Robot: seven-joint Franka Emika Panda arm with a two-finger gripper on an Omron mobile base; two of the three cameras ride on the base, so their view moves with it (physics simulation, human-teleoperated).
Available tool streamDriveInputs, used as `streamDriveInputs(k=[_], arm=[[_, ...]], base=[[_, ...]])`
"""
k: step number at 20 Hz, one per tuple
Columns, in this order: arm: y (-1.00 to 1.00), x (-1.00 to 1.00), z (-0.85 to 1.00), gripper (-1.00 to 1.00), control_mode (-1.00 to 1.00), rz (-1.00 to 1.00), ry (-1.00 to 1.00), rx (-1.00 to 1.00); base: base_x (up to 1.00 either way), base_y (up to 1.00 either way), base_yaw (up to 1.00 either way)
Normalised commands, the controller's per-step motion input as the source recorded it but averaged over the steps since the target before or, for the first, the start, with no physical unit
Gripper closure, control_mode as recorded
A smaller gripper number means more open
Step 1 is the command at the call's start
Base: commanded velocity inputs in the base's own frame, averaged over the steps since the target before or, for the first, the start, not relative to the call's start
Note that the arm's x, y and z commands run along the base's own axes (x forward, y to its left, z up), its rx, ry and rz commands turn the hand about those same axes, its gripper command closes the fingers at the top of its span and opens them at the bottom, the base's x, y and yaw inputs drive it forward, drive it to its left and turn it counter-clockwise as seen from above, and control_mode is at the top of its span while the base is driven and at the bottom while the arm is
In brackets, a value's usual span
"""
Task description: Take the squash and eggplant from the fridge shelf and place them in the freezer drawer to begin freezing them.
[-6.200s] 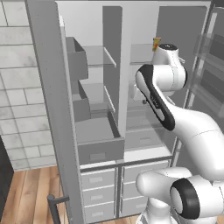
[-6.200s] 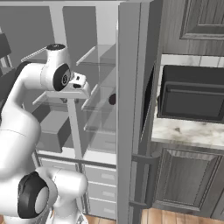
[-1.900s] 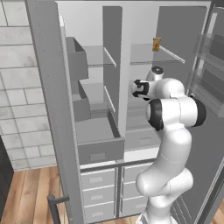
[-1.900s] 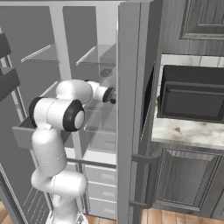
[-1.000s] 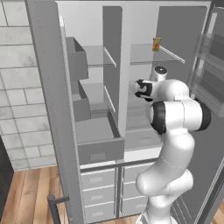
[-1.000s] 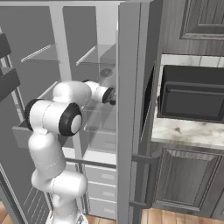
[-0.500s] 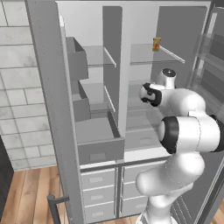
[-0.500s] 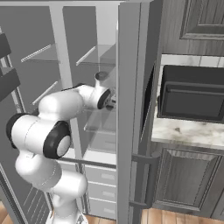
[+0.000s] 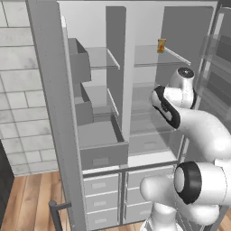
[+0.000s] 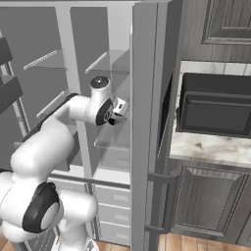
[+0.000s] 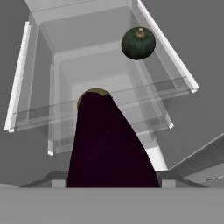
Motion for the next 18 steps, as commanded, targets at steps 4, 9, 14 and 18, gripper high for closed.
streamDriveInputs(k=[4, 9, 14, 18], arm=[[0.24, -0.85, 0.7, 1.0, -1.0, 0.0, 0.03, 0.0], [0.15, -0.86, 0.56, 1.0, -1.0, 0.06, 0.07, 0.0], [0.36, -0.83, 0.32, 1.0, -1.0, 0.15, 0.11, 0.0], [0.86, -0.49, 0.04, 1.0, -1.0, 0.29, 0.1, 0.0]], base=[[0.0, 0.0, 0.0], [0.0, 0.0, 0.0], [0.0, 0.0, 0.0], [0.0, 0.0, 0.0]])
